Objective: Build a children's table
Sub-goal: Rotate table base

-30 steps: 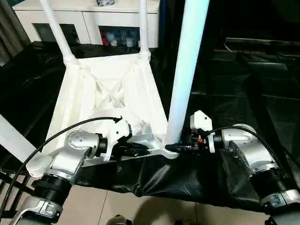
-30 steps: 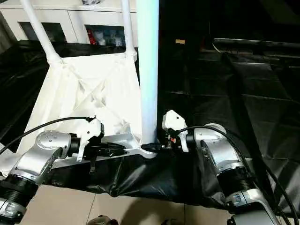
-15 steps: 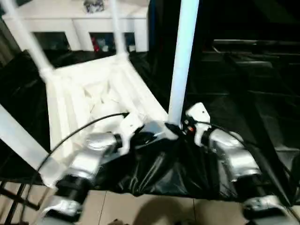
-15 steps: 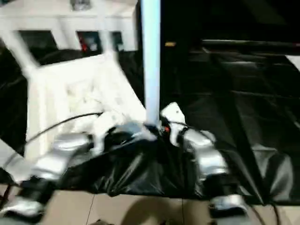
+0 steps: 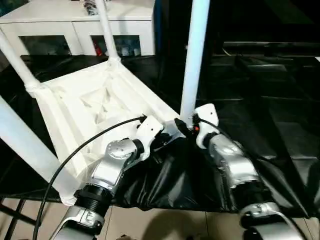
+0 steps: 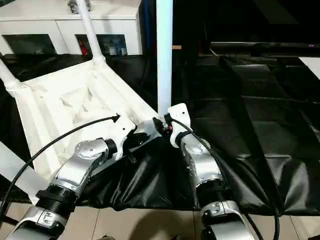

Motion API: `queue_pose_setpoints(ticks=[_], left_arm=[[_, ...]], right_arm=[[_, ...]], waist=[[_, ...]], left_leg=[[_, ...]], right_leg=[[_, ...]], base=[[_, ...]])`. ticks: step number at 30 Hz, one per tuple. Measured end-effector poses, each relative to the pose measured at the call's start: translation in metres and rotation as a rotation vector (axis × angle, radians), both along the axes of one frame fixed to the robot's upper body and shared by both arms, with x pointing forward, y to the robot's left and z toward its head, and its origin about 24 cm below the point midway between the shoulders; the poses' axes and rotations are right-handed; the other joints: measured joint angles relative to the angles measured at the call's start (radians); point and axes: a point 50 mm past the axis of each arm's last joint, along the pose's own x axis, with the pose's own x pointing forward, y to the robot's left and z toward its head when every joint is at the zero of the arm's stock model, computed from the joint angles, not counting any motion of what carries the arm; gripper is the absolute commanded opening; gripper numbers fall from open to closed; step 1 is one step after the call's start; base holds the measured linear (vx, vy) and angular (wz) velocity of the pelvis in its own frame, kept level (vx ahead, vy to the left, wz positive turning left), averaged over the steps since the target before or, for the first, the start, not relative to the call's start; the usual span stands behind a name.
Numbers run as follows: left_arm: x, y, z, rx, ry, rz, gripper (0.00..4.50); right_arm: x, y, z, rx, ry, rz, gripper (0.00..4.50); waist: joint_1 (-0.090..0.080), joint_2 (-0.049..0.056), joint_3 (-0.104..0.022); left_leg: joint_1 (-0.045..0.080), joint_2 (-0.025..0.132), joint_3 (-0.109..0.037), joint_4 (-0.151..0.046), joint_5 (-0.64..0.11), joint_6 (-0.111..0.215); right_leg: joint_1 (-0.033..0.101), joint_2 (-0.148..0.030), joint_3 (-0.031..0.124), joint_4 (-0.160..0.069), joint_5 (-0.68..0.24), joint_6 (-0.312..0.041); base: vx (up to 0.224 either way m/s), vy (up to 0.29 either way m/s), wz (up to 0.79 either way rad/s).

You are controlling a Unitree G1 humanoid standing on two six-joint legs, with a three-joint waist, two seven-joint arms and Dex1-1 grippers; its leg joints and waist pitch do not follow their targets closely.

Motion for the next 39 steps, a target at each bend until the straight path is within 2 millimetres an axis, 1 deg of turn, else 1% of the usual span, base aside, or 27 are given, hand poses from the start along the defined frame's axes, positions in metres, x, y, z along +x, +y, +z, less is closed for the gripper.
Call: queue_pose_setpoints(ticks=[1, 2, 4, 5, 7, 9, 11, 13, 15, 16, 19, 23, 25, 28, 32, 33, 34, 35, 36, 37, 39], left_arm=[[0.0, -0.001, 0.0, 0.001, -0.004, -0.008, 0.0], [-0.001, -0.002, 0.001, 0.001, -0.008, -0.017, 0.0], [-0.001, -0.004, 0.001, 0.0, -0.015, -0.031, 0.0], [-0.001, -0.005, 0.001, -0.002, -0.019, -0.035, 0.0], [-0.001, -0.007, 0.002, -0.008, -0.027, -0.041, 0.0], [-0.001, -0.007, 0.003, -0.008, -0.034, -0.042, 0.0], [0.0, -0.006, 0.004, -0.007, -0.036, -0.041, 0.0], [0.0, -0.005, 0.004, -0.005, -0.038, -0.044, 0.0], [0.0, -0.004, 0.005, -0.004, -0.037, -0.05, 0.0], [0.0, -0.004, 0.004, -0.005, -0.036, -0.05, 0.0], [-0.001, -0.003, 0.004, -0.009, -0.032, -0.061, 0.0], [-0.004, 0.003, 0.004, -0.018, -0.025, -0.094, 0.0], [-0.007, 0.006, 0.005, -0.022, -0.016, -0.139, 0.0], [-0.009, 0.013, 0.005, -0.016, -0.011, -0.179, 0.0], [-0.008, 0.017, 0.007, -0.004, -0.032, -0.171, 0.0], [-0.007, 0.02, 0.008, -0.005, -0.034, -0.158, 0.27], [-0.006, 0.022, 0.008, -0.006, -0.035, -0.15, 0.27], [-0.006, 0.023, 0.008, -0.016, -0.028, -0.138, 0.44], [-0.005, 0.025, 0.012, -0.061, -0.025, -0.115, 0.44], [-0.004, 0.026, 0.021, -0.102, -0.047, -0.101, 0.44], [-0.003, 0.03, 0.042, -0.172, -0.11, -0.079, 0.71]], right_arm=[[-0.001, -0.004, 0.001, -0.007, -0.003, 0.022, 3.24], [-0.003, -0.009, 0.001, -0.012, -0.002, 0.041, 3.24], [-0.005, -0.017, 0.002, -0.016, -0.003, 0.071, 3.56], [-0.006, -0.02, 0.003, -0.018, -0.003, 0.083, 3.58], [-0.012, -0.034, 0.003, -0.042, 0.002, 0.124, 3.61], [-0.017, -0.048, -0.001, -0.06, 0.04, 0.15, 3.94], [-0.022, -0.058, -0.004, -0.065, 0.061, 0.171, 4.01], [-0.028, -0.076, -0.01, -0.099, 0.1, 0.177, 4.24], [-0.031, -0.092, -0.009, -0.117, 0.111, 0.161, 4.39], [-0.032, -0.097, -0.009, -0.123, 0.113, 0.157, 4.44], [-0.04, -0.105, -0.006, -0.112, 0.117, 0.204, 4.48], [-0.044, -0.101, -0.001, -0.078, 0.109, 0.269, 4.48], [-0.044, -0.1, 0.003, -0.074, 0.102, 0.29, 4.48], [-0.046, -0.093, 0.009, -0.07, 0.087, 0.356, 4.48], [-0.054, -0.082, 0.008, -0.058, 0.098, 0.441, 4.48], [-0.057, -0.079, 0.008, -0.055, 0.109, 0.469, 4.5], [-0.058, -0.076, 0.009, -0.056, 0.108, 0.491, 4.5], [-0.058, -0.074, 0.01, -0.056, 0.109, 0.509, 4.5], [-0.06, -0.073, 0.012, -0.06, 0.108, 0.537, 4.5], [-0.063, -0.073, 0.013, -0.062, 0.11, 0.555, 4.5], [-0.066, -0.07, 0.013, -0.057, 0.119, 0.583, 4.5]], waist=[[0.001, 0.0, 0.0], [0.004, 0.0, 0.0], [0.008, 0.0, 0.0], [0.011, 0.0, 0.0], [0.017, -0.002, 0.001], [0.021, -0.004, 0.002], [0.023, -0.004, 0.002], [0.028, -0.003, 0.002], [0.028, -0.002, 0.001], [0.027, -0.002, 0.001], [0.029, 0.0, 0.0], [0.028, 0.004, 0.0], [0.032, 0.004, 0.0], [0.041, 0.004, 0.0], [0.044, 0.003, 0.0], [0.044, 0.003, 0.0], [0.039, 0.003, 0.0], [0.035, 0.003, 0.0], [0.032, 0.003, 0.001], [0.033, 0.002, 0.001], [0.032, 0.003, -0.001]], left_leg=[[-0.001, 0.0, 0.0, 0.0, 0.0, 0.0], [-0.002, 0.0, 0.0, 0.0, 0.0, 0.0], [-0.003, 0.0, 0.0, -0.001, 0.0, 0.0], [-0.003, 0.0, 0.0, -0.002, 0.0, 0.0], [-0.005, 0.001, 0.0, -0.002, 0.0, 0.0], [-0.007, 0.001, 0.0, -0.002, 0.0, 0.0], [-0.013, 0.001, 0.0, -0.002, 0.0, 0.001], [-0.014, 0.002, 0.0, -0.001, 0.0, 0.001], [-0.015, 0.002, 0.0, -0.001, 0.001, 0.002], [-0.015, 0.002, 0.0, -0.001, 0.001, 0.002], [-0.015, 0.004, -0.001, -0.001, 0.002, 0.003], [-0.015, 0.009, -0.001, -0.001, 0.003, 0.006], [-0.015, 0.012, 0.0, -0.001, 0.004, 0.006], [-0.017, 0.012, 0.001, 0.0, 0.004, 0.006], [-0.019, 0.012, 0.001, 0.001, 0.004, 0.006], [-0.02, 0.012, 0.001, 0.001, 0.004, 0.006], [-0.02, 0.012, 0.001, 0.001, 0.004, 0.006], [-0.02, 0.012, 0.001, 0.001, 0.004, 0.006], [-0.02, 0.013, 0.001, 0.001, 0.004, 0.006], [-0.02, 0.013, 0.001, 0.001, 0.004, 0.006], [-0.019, 0.013, 0.001, 0.001, 0.004, 0.006]], right_leg=[[0.0, 0.0, 0.0, 0.0, 0.0, 0.0], [0.0, 0.0, 0.0, 0.0, 0.0, 0.0], [0.0, 0.0, 0.0, 0.001, 0.0, 0.0], [0.0, 0.0, 0.0, 0.001, 0.001, 0.0], [-0.001, 0.0, 0.0, 0.001, 0.001, -0.001], [-0.002, 0.0, -0.001, 0.001, 0.002, -0.002], [-0.003, 0.0, -0.001, 0.001, 0.002, -0.002], [-0.005, 0.0, -0.002, 0.001, 0.002, -0.002], [-0.006, 0.0, -0.002, 0.001, 0.002, -0.003], [-0.006, 0.0, -0.003, 0.001, 0.003, -0.004], [-0.006, 0.0, -0.007, 0.001, 0.003, -0.004], [-0.006, 0.001, -0.013, 0.001, 0.004, -0.006], [-0.006, 0.001, -0.016, 0.001, 0.004, -0.006], [-0.006, 0.0, -0.016, 0.001, 0.004, -0.005], [-0.007, 0.0, -0.015, 0.0, 0.004, -0.006], [-0.007, 0.0, -0.015, 0.0, 0.004, -0.006], [-0.007, 0.0, -0.015, 0.0, 0.004, -0.006], [-0.008, 0.0, -0.015, 0.0, 0.004, -0.006], [-0.008, 0.0, -0.016, 0.001, 0.004, -0.006], [-0.008, 0.0, -0.016, 0.001, 0.004, -0.006], [-0.007, 0.0, -0.016, 0.001, 0.004, -0.006]], base=[[0.0, 0.0, 0.0], [0.0, 0.0, 0.0], [0.0, 0.0, 0.0], [0.0, 0.0, 0.0], [0.0, 0.0, 0.0], [0.0, 0.0, 0.0], [0.0, 0.0, 0.0], [0.0, 0.0, 0.0], [0.0, 0.0, 0.0], [0.0, 0.0, 0.0], [0.0, 0.0, 0.0], [0.0, 0.0, 0.0], [0.0, 0.0, 0.0], [0.0, 0.0, 0.0], [0.0, 0.0, 0.0], [0.0, 0.0, 0.0], [0.0, 0.0, 0.0], [0.0, 0.0, 0.0], [0.0, 0.0, 0.0], [0.0, 0.0, 0.0], [0.0, 0.0, 0.0]])
